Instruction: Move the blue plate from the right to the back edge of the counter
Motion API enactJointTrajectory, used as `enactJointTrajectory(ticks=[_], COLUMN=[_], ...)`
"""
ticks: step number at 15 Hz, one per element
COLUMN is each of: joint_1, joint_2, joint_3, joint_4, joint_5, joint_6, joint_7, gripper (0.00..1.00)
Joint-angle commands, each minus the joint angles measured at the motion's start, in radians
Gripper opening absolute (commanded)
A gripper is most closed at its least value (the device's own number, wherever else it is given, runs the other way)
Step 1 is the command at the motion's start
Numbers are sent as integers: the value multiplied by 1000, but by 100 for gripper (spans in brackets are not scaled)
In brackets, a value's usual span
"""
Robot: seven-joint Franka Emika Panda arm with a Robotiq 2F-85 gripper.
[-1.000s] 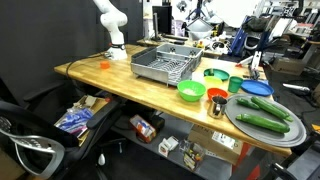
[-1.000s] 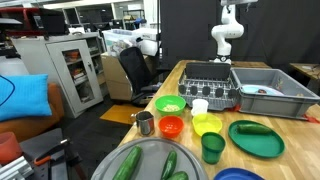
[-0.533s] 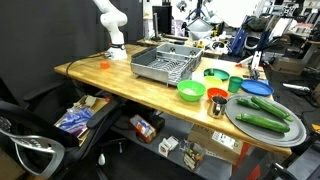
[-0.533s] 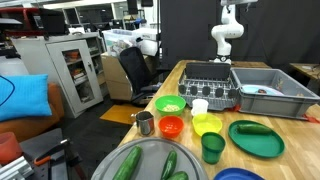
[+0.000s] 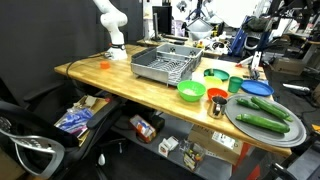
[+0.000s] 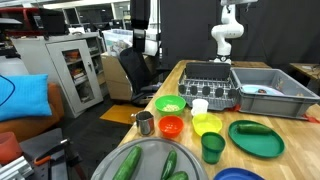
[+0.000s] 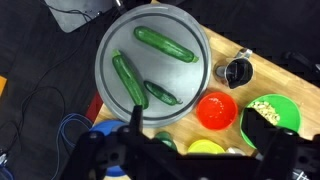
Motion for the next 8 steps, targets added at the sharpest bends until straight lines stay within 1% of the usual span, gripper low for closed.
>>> enactJointTrajectory(ticks=[1,5,6,8], joint_1=[-9,-9,-14,-29], joint_2=[-2,-3,20,73], joint_3=[9,10,1,-12], joint_4=[2,2,17,43], joint_5=[3,3,19,45], joint_6=[-2,-2,-5,-6], joint_7=[1,5,10,72], gripper=[100,100,100,100])
